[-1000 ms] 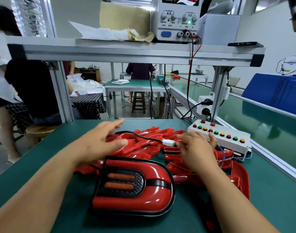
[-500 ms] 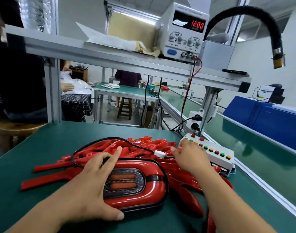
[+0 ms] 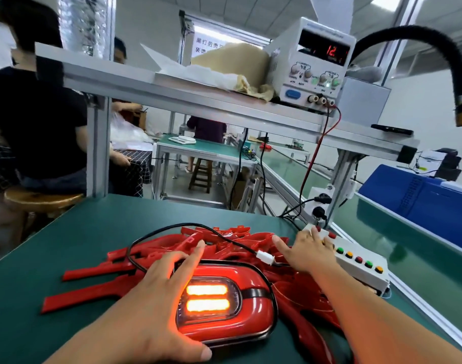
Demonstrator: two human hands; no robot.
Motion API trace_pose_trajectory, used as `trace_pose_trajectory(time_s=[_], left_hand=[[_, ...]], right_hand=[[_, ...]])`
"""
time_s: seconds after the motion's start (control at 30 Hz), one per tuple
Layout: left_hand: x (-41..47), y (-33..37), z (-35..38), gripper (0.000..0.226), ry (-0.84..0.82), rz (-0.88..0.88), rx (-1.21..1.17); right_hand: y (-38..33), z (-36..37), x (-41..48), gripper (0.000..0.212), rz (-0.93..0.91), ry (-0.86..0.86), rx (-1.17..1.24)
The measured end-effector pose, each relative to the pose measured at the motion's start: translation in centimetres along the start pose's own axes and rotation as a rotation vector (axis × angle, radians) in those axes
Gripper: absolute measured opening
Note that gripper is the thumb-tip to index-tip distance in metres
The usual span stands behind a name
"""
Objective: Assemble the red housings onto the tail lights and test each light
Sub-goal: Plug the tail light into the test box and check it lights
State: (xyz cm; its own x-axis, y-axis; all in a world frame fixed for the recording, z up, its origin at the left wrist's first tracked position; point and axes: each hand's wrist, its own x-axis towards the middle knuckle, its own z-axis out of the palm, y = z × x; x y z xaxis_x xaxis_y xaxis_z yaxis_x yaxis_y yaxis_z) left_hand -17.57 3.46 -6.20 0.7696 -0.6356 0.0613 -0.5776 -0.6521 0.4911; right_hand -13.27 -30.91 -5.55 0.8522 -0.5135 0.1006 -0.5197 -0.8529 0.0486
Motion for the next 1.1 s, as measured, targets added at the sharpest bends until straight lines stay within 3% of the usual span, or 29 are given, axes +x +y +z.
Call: trace_pose_trajectory(time_s=[0.27,0.47,0.83,1.1], left_hand=[[-0.1,0.4,-0.2,0.139,-0.001,-0.013,0.018],[-0.1,0.0,0.2,0.14,0.035,0.003,0.001],[-0.2,-0.2,0.2,0.142,0.044,-0.008,-0.014],[-0.1,-0.3,0.3,0.141,0.042,-0.015,0.01]], right_hand=[[0.1,0.2,-0.1,0.114,0.026,-0.02,-0.012],[0.7,0.4,0.1,0.098,-0.022,0.013,-0.006],[1.2,1.0,0.4,0.118,-0.052,0.029,0.032],[1.2,0.6,1.0,0.089,-0.036,0.055,0.048]])
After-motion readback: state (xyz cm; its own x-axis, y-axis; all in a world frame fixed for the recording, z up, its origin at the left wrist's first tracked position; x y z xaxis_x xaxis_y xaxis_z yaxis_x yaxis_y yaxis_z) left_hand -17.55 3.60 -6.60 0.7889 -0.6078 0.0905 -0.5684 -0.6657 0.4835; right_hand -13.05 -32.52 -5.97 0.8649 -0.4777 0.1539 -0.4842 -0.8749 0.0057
